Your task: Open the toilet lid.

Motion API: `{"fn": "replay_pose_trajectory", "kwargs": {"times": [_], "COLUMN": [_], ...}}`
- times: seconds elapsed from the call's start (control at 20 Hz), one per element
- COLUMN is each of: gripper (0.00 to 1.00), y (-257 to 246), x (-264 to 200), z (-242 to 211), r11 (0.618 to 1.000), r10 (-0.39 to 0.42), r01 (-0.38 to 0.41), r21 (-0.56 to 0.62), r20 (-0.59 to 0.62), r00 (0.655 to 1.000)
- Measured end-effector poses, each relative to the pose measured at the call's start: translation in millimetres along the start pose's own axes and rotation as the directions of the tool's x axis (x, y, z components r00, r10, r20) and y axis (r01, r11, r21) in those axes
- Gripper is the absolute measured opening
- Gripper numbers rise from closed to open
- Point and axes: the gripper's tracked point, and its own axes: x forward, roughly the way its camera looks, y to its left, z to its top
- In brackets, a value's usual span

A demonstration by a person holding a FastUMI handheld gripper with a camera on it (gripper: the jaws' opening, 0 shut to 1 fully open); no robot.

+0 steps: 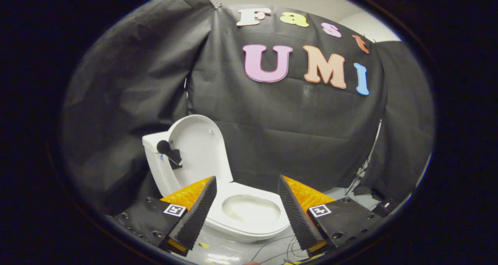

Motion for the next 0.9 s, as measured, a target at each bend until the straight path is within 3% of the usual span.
{"fn": "replay_pose_trajectory", "kwargs": {"times": [0.4, 0.6, 0.9], "gripper": [0.99, 0.99, 0.99], "y": [-70.9, -89.6, -122.2], "x": [-44.9, -64.2, -80.0], "z": [30.7, 43.7, 37.3], "r11": [0.998, 1.000, 0.999], "r10": [-0.057, -0.022, -0.038], "r01": [0.058, 0.021, 0.034], "r21": [-0.016, 0.008, 0.033], "r20": [0.059, 0.099, 0.113], "r00": [0.997, 0.995, 0.993]}}
